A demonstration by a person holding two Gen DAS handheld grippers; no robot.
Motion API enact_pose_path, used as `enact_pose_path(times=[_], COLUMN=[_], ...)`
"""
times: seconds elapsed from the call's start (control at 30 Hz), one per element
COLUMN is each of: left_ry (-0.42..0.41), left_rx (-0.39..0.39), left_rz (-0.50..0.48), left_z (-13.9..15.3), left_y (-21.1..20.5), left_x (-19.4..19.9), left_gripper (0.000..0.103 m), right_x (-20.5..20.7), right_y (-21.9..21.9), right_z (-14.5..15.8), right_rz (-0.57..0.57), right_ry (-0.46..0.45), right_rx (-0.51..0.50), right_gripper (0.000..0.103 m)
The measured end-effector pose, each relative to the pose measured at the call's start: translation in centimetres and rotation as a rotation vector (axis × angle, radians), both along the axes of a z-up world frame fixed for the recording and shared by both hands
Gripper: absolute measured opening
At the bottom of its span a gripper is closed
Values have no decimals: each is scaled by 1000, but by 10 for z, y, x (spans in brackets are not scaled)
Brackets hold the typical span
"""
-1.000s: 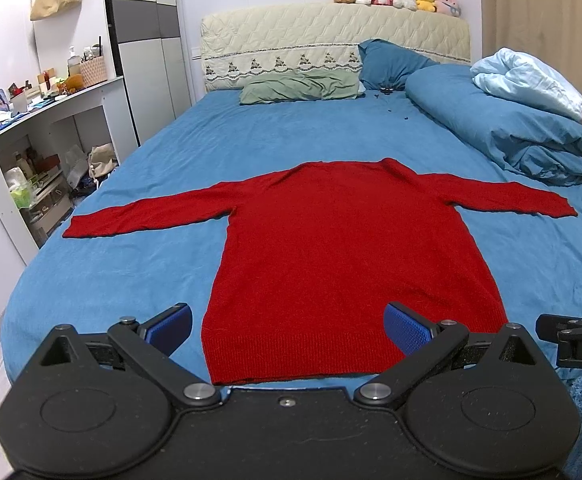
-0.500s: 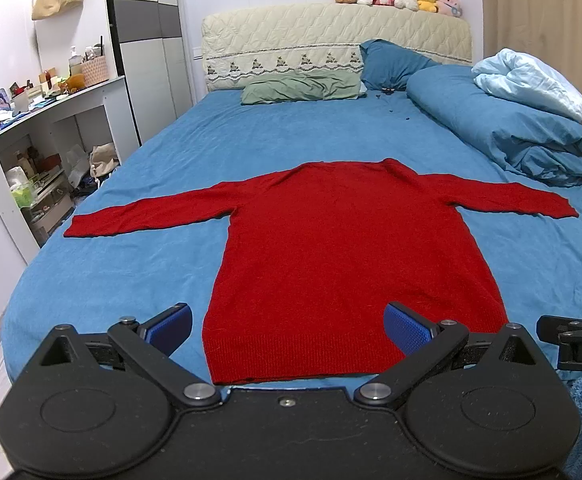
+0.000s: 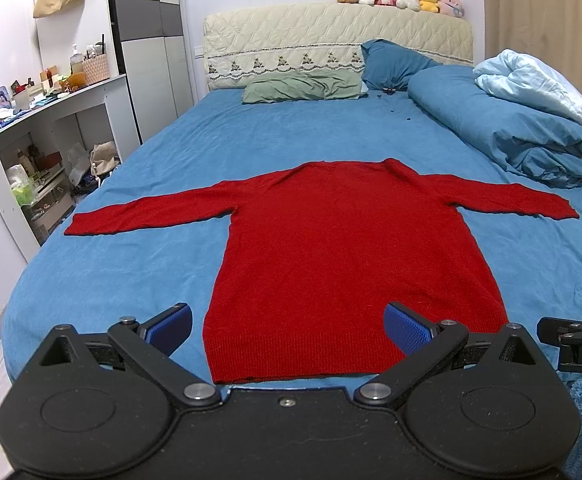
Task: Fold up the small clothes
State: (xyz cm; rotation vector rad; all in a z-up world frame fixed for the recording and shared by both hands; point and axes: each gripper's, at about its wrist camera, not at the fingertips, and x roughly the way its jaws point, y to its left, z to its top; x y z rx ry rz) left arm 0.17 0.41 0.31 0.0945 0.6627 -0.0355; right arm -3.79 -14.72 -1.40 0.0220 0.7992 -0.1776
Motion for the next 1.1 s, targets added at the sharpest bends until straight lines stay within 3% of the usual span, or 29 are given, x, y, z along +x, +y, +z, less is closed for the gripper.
enact_pose_path(times=[0.97,1.1], left_ry=[0,-3], left_rx=[1,-27], left_rz=[19,24], left_z=[0,19], left_y=[-2,-6], left_x=[2,19], left_gripper=[103,103], right_x=[-1,6], right_y=[2,-6], right_z=[-1,7], right_rz=[14,17], right_ry=[1,-21], right_rx=[7,26], right_gripper=[103,103])
